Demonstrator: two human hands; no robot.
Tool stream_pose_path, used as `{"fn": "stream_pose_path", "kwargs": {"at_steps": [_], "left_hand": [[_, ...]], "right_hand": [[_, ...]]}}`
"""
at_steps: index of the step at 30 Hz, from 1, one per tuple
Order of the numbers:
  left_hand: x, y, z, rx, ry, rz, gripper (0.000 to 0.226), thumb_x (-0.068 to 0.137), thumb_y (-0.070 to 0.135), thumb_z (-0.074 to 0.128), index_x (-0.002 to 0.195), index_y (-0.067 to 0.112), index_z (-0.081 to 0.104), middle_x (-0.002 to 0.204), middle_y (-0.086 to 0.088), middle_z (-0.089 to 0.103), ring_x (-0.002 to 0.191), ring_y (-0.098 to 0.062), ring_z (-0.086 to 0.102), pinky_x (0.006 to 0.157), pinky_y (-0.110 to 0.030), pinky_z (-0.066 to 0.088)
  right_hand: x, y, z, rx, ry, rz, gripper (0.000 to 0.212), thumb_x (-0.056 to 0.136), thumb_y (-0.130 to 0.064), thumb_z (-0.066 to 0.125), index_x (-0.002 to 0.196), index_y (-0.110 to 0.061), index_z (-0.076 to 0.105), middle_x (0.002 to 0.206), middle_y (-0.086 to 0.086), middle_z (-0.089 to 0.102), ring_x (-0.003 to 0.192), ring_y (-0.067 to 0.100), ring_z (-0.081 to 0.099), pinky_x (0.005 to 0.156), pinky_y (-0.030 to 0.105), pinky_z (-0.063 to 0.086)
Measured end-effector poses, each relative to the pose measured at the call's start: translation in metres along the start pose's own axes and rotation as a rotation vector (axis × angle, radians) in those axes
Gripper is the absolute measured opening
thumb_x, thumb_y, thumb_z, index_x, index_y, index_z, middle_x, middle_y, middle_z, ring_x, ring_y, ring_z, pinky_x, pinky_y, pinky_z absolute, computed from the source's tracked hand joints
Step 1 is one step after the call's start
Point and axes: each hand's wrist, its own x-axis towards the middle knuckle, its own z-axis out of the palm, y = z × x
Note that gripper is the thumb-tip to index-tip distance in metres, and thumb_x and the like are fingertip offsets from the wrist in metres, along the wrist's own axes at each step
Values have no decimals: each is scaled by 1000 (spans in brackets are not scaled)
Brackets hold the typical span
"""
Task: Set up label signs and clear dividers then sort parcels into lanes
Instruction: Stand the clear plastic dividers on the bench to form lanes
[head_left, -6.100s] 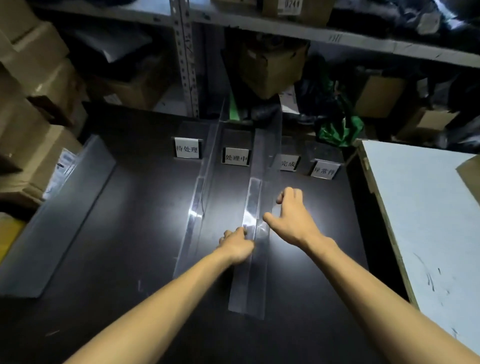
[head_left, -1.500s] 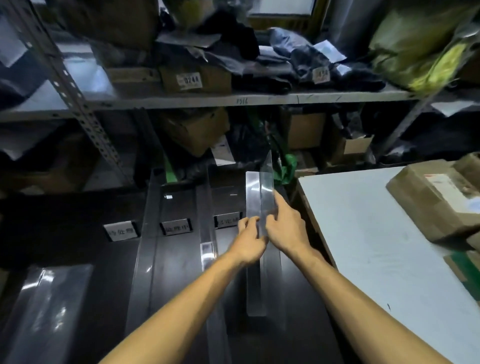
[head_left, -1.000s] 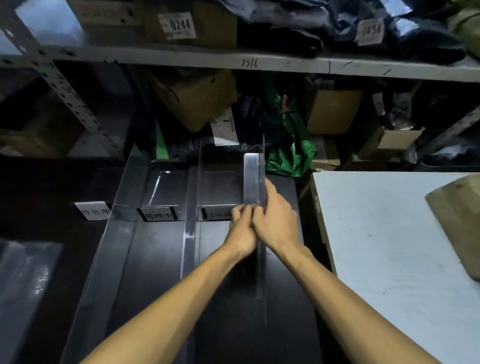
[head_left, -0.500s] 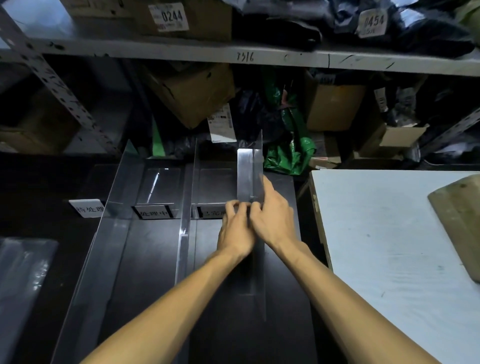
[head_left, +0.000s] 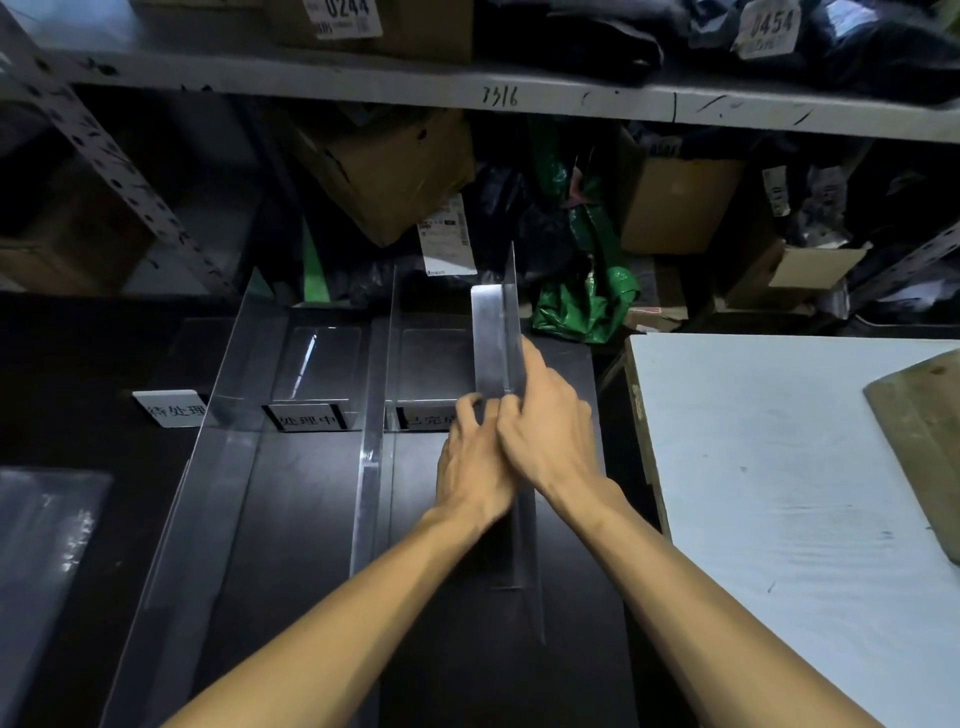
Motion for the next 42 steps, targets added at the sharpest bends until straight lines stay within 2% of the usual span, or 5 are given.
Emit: {"fn": "stream_pose_path", "kwargs": {"at_steps": [14,20,25,33,42], "left_hand": [[18,-13,14,221,-146,91,36,89,18,39,122,23,51,120,2,61,106,-25,48,90,-33,42],[21,-32,11,137,-353,49,51,83,7,39,132,16,45,126,-10,47,114,-30,48,101,-42,45],[20,-27,3,133,-329,142,39,80,2,43,114,13,59,114,-10,63,106,-28,59,93,-39,50],[-6,7,-51,-24,-310,131,54,91,1,54,142,-3,39,151,-20,39,140,-31,37,115,-23,25],[-86,-26,-175,113,11,215,19,87,9,44,102,13,54,110,-11,57,106,-28,55,88,-34,44]], "right_hand": [[19,19,24,-27,-80,113,66,92,-14,49,152,-18,23,126,14,57,111,39,58,88,44,46],[23,11,28,-41,-84,103,62,94,-20,50,151,-12,28,138,15,50,119,37,55,94,43,44],[23,9,20,-54,-139,135,71,96,-24,50,156,-8,16,149,15,40,131,34,46,102,42,41],[5,-31,-10,-128,-114,-68,63,96,-28,48,153,-13,28,158,8,26,143,27,23,114,38,28],[-50,-128,-16,-6,-132,-411,34,95,-25,48,125,-21,62,126,-1,63,120,17,53,98,34,45]]}}
